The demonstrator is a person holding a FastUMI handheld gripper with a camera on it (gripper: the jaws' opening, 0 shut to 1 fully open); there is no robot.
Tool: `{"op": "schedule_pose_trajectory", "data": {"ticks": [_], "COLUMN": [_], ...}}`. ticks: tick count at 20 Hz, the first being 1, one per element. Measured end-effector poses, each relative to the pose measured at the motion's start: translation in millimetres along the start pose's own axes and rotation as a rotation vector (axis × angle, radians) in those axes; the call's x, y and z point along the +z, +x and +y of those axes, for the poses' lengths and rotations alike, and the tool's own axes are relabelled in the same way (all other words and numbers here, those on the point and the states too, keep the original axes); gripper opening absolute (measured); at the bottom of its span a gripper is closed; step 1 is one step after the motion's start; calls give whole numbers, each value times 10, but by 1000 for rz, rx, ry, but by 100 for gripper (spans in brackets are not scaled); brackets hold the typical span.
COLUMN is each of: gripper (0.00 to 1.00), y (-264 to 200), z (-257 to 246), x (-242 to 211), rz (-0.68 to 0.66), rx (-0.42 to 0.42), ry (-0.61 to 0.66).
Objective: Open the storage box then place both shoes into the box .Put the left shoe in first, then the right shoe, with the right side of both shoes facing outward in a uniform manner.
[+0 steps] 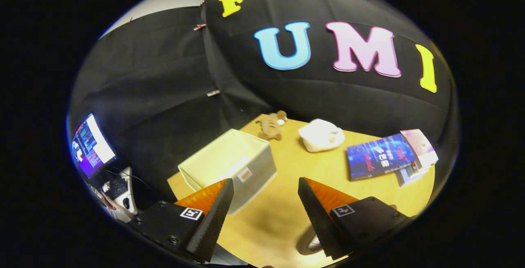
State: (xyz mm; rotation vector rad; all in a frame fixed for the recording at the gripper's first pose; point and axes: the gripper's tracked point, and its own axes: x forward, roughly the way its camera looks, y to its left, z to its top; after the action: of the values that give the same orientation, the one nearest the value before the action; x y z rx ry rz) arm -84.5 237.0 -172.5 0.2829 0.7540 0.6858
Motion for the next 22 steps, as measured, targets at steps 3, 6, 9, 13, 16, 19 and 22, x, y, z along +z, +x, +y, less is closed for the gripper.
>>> {"op": "schedule_pose_trajectory", "data": {"ticks": [3,6,9,13,16,19,22], "gripper": [98,98,98,95,83,67,59], "y": [-4,77,99,266,402,565,687], "z": [-460,-883,-1287,-1633,-1810,-1911,-1969], "x": [-517,-957,-1295,-1551,-1641,-1647,-1744], "rz": [72,147,206,274,301,300,323], "rx": [-108,-221,-321,-398,-440,-463,-484], "ry": [18,39,31,15,-6,-18,-3]}}
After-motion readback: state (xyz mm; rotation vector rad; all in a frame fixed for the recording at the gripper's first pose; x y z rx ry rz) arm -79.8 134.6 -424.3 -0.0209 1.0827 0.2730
